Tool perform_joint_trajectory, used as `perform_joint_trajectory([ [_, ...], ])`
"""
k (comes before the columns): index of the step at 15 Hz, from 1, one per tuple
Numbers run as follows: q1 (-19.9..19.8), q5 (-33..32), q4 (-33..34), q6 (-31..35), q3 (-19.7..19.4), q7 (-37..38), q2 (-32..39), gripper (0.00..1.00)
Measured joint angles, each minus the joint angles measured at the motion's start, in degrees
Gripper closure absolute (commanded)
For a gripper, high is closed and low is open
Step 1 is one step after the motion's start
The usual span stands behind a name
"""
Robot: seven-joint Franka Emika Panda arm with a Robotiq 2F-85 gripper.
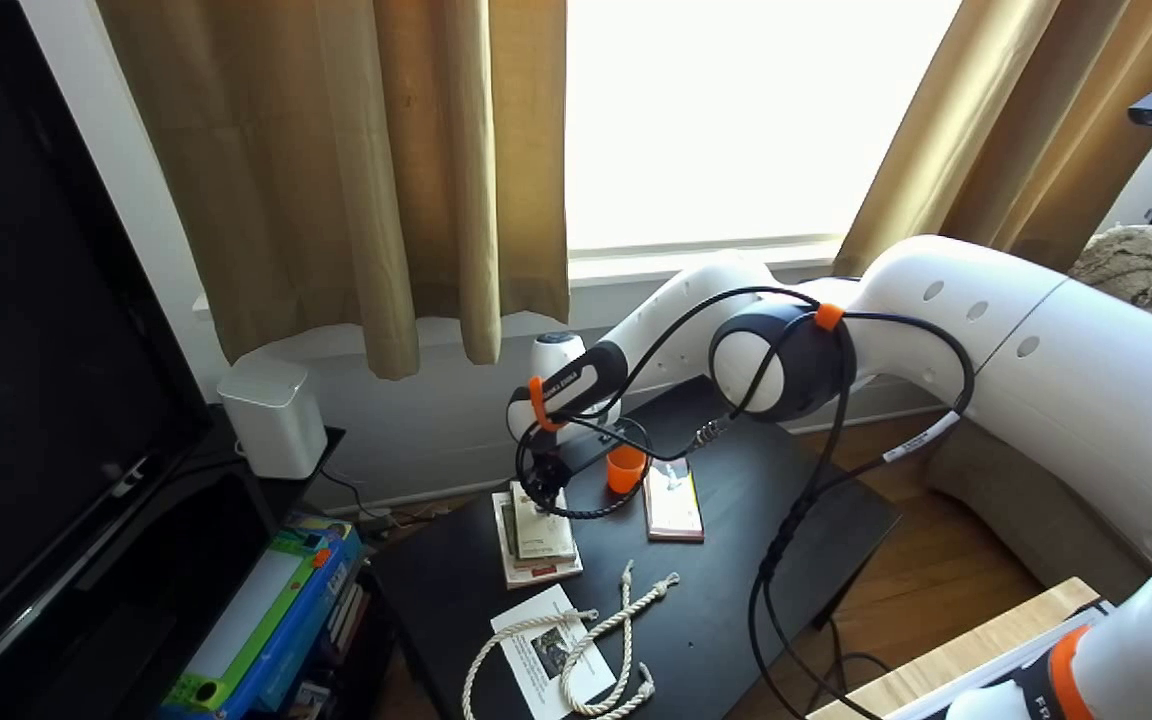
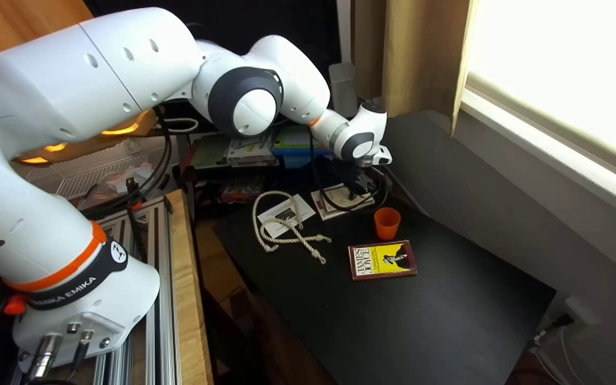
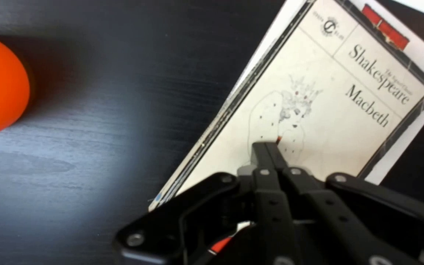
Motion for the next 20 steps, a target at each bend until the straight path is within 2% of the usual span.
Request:
perform_joint_trajectory([
  [10,0.0,0.0,-1.5,-2.0,-1.1,0.0,-1.0,1.00],
  [20,0.0,0.1,-1.8,-4.3,-0.3,-0.5,-1.2,1.00],
])
